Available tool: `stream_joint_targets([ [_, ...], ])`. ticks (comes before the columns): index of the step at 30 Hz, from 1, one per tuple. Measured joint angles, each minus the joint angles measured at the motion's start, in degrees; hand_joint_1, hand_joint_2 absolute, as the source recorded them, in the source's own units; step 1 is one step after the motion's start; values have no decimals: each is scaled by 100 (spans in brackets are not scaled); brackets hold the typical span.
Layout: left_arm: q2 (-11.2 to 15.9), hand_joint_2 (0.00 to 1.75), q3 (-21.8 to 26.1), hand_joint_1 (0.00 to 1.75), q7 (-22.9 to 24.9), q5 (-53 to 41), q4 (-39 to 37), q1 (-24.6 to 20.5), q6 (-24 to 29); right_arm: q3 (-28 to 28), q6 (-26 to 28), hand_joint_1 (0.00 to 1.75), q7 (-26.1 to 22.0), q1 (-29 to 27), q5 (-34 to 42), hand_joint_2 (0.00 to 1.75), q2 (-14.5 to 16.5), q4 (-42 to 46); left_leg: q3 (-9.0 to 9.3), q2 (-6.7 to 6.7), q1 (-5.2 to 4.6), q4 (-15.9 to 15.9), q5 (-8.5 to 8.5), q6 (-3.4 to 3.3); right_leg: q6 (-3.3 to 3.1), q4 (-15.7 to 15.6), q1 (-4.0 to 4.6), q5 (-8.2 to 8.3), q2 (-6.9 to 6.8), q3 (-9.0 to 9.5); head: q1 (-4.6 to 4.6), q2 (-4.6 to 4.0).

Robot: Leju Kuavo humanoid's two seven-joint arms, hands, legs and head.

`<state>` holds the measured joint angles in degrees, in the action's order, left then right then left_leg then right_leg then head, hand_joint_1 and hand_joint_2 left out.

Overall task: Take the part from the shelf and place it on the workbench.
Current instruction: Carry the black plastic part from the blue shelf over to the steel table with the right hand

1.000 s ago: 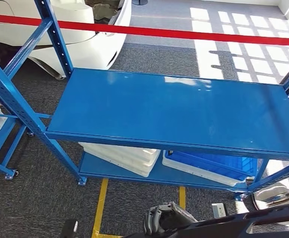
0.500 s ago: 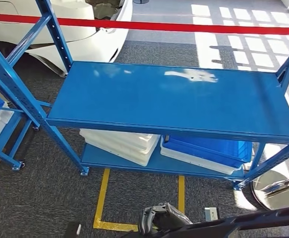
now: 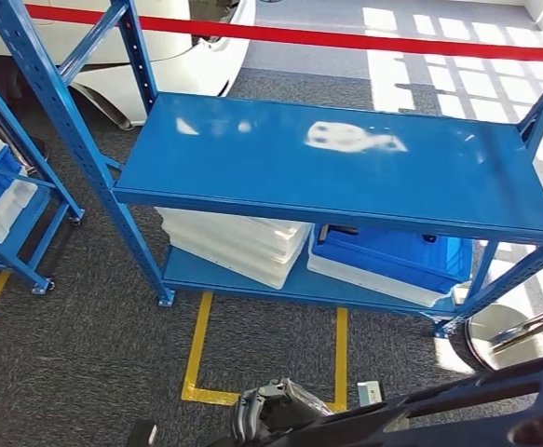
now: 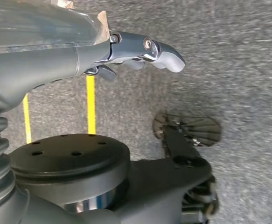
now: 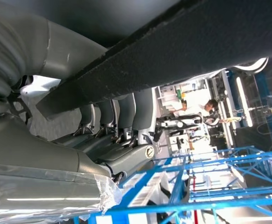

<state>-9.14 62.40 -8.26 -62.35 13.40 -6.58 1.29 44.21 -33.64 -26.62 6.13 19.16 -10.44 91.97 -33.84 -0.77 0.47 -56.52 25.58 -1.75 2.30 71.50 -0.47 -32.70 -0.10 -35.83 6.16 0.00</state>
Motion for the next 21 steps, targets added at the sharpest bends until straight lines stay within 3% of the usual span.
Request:
stream_joint_targets([
  [2,-5,175,-5,0,14,-7,0,0,0,44,-9,175,7,50,8,175,41,-37,-108,9,-10,-10,-107,39,-52,-905,11,168,9,685,-1,0],
  [3,-10,175,-7,0,15,-7,0,0,0,65,-13,175,9,74,10,175,58,-50,-144,14,-18,-15,-162,69,-91,-1343,22,141,14,980,1,0],
  [4,-14,175,-8,0,15,-7,0,0,0,84,-14,175,10,90,11,175,70,-61,-174,16,-20,-18,-218,101,-127,-1646,36,89,19,1166,1,0],
  [5,-16,175,-9,0,15,-7,0,2,0,98,-14,175,10,97,13,175,78,-70,-199,16,-21,-17,-274,135,-163,-1796,54,60,21,1236,1,0],
  [7,-17,175,-9,0,16,-7,0,15,0,116,-15,175,10,105,16,175,90,-92,-249,18,-1,-32,-282,199,-251,-1823,50,127,4,1169,2,0],
  [8,-17,175,-9,0,17,-7,0,24,0,123,-15,175,10,110,18,175,97,-104,-291,22,6,-129,-137,225,-303,-1823,45,190,-11,1112,6,0],
  [9,-17,175,-9,0,18,-7,0,31,0,128,-16,175,10,116,19,175,107,-116,-359,27,11,-341,113,247,-349,-1825,40,262,-27,1040,9,0],
  [11,-17,175,-9,0,19,-7,0,34,0,137,-17,175,10,120,20,175,123,-141,-540,33,17,-1063,706,278,-395,-1790,59,393,-42,850,14,0],
  [12,-17,175,-9,0,19,-8,0,34,0,139,-18,175,10,119,20,175,130,-152,-603,34,17,-1435,873,290,-399,-1760,68,458,-46,739,13,0],
  [13,-17,175,-9,0,21,-15,0,34,1,141,-20,175,10,120,22,175,136,-162,-605,35,17,-1685,896,297,-397,-1718,73,516,-49,618,13,0],
  [14,-17,175,-12,0,26,-31,0,35,1,145,-23,175,10,120,30,175,141,-168,-524,36,17,-1758,797,298,-389,-1663,76,568,-51,489,13,0],
  [16,-17,175,-23,0,46,-89,0,29,3,157,-27,175,10,126,61,175,150,-174,-87,37,17,-1329,508,282,-357,-1533,75,650,-51,246,14,0],
  [18,-17,175,-34,0,65,-144,0,15,8,185,-28,175,19,143,115,175,170,-180,494,42,8,-512,523,239,-307,-1393,91,712,-48,55,12,0],
  [19,-17,175,-36,0,69,-164,0,8,10,206,-28,175,28,156,147,175,186,-189,674,47,-2,-223,600,207,-277,-1346,95,751,-49,-5,10,0],
  [21,-18,175,-37,0,64,-181,0,11,16,252,-30,175,56,185,209,175,220,-221,740,49,-23,-30,650,123,-212,-1324,89,850,-53,-69,4,0],
])
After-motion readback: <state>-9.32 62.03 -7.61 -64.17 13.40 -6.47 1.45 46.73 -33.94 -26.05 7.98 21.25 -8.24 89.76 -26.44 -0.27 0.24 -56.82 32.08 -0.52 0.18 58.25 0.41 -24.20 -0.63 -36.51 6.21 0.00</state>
